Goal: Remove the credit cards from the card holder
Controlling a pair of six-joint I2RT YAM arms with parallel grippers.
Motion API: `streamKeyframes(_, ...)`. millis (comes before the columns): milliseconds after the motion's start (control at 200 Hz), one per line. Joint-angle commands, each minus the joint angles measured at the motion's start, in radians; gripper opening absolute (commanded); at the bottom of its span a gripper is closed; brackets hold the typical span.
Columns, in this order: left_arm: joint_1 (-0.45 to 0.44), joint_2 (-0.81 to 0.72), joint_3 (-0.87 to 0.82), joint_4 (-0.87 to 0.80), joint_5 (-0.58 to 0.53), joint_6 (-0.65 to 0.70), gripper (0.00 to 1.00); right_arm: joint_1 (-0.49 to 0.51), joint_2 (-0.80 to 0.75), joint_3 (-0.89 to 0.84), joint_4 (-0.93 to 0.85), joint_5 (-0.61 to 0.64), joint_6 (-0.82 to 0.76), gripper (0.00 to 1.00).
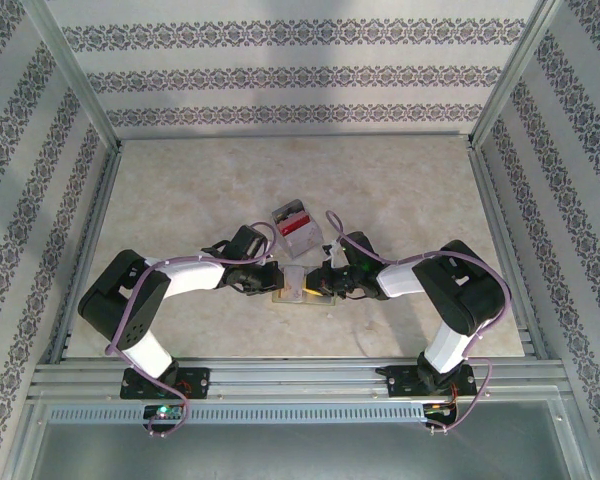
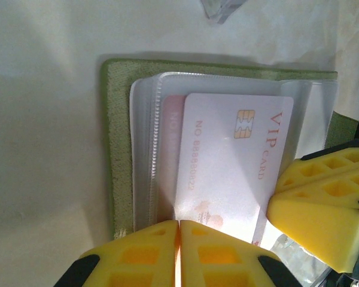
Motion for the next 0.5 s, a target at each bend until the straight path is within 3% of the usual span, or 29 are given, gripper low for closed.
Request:
streamKeyframes(0,0.012,0.032,-0.014,-0.062,-0.074,0.019,0.11,-0.006,-0.017,-0.001,-0.017,-0.004,-0.026,0.0)
streamKeyframes(495,0.011,0.037,-0.023,-0.057,-0.075,0.015,0.11,-0.021,-0.048,-0.021,-0.047,0.002,-0.045,0.0)
